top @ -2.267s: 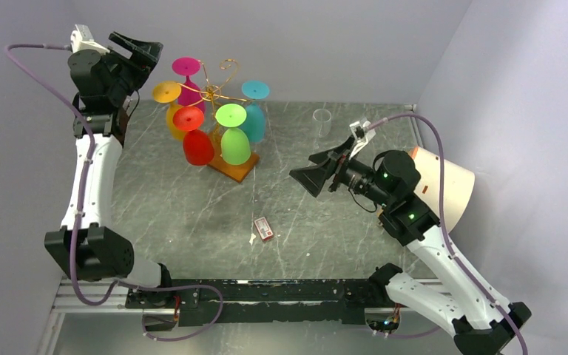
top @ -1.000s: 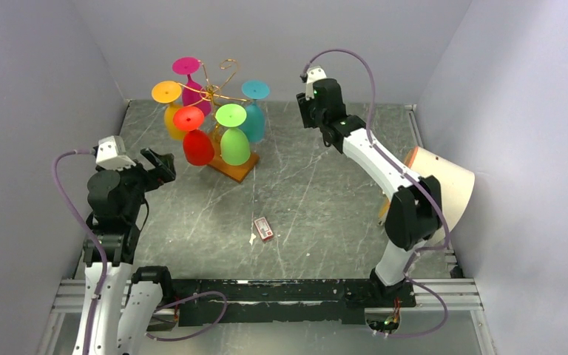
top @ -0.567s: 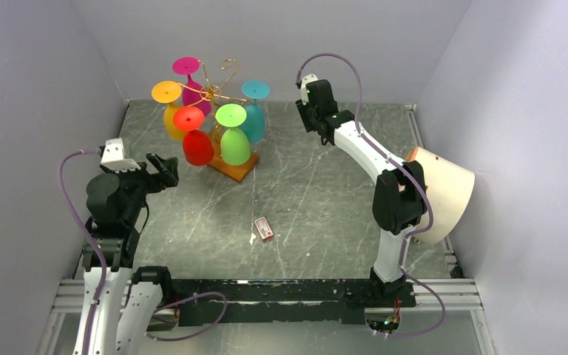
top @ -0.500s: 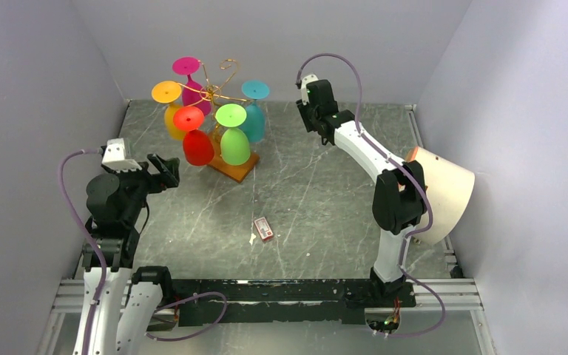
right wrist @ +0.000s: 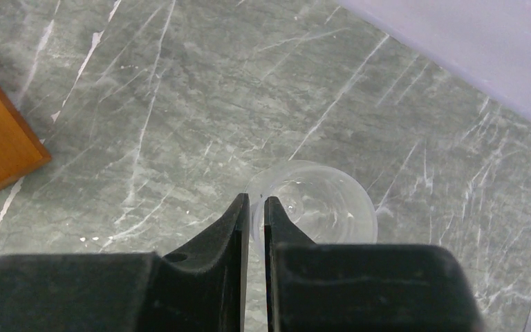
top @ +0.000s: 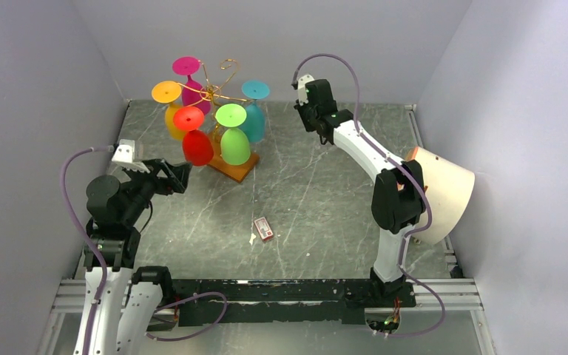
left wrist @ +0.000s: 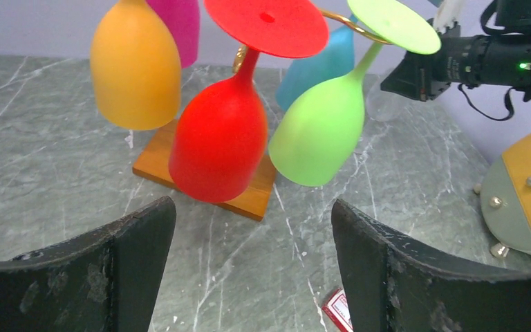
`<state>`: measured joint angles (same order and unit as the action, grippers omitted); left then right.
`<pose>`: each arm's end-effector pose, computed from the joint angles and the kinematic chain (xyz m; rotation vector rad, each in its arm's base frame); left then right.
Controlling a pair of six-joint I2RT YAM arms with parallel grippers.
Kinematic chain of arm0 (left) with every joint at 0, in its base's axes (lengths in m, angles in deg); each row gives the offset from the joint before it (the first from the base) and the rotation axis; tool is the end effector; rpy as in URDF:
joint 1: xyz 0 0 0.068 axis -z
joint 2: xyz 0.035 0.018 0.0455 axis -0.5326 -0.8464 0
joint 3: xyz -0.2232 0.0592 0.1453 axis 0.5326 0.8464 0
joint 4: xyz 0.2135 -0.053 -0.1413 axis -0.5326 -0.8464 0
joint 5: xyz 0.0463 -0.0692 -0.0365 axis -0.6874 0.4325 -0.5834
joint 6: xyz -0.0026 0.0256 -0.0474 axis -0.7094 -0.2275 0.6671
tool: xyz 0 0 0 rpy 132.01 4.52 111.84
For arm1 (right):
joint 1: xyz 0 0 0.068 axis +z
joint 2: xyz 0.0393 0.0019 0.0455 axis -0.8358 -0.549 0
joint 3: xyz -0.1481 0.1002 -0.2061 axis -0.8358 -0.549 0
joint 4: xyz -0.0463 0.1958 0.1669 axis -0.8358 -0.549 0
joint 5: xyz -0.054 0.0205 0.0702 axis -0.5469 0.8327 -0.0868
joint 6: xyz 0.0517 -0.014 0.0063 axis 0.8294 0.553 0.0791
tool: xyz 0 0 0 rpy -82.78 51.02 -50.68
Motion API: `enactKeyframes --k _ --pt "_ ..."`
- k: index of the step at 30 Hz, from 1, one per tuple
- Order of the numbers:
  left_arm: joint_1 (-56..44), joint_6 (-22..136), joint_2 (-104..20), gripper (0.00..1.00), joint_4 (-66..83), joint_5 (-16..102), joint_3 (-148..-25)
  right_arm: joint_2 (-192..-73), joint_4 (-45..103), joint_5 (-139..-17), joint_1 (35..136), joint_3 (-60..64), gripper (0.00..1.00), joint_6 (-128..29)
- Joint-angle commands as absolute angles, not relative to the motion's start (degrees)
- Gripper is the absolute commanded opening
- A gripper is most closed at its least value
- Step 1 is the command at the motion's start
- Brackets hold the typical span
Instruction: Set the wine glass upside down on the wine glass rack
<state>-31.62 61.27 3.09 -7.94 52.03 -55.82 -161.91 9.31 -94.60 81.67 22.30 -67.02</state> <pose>0.1287 -0.0118 0.3463 0.0153 1.6463 -0.4635 0.4141 0.1866 0.2930 -0.5825 2.0991 -0.0339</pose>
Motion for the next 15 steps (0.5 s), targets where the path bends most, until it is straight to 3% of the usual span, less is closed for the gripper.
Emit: enactKeyframes --k 1,15 --pt "-31.21 60.19 4.02 0.86 -3.87 57.82 -55.09 -159.26 7.53 -93.54 81.4 20.83 0.0 -68.48" --pt "-31.21 61.28 3.61 0.75 3.11 66.58 -51.82 -146.0 6.29 -87.56 81.49 12.2 0.0 -62.63"
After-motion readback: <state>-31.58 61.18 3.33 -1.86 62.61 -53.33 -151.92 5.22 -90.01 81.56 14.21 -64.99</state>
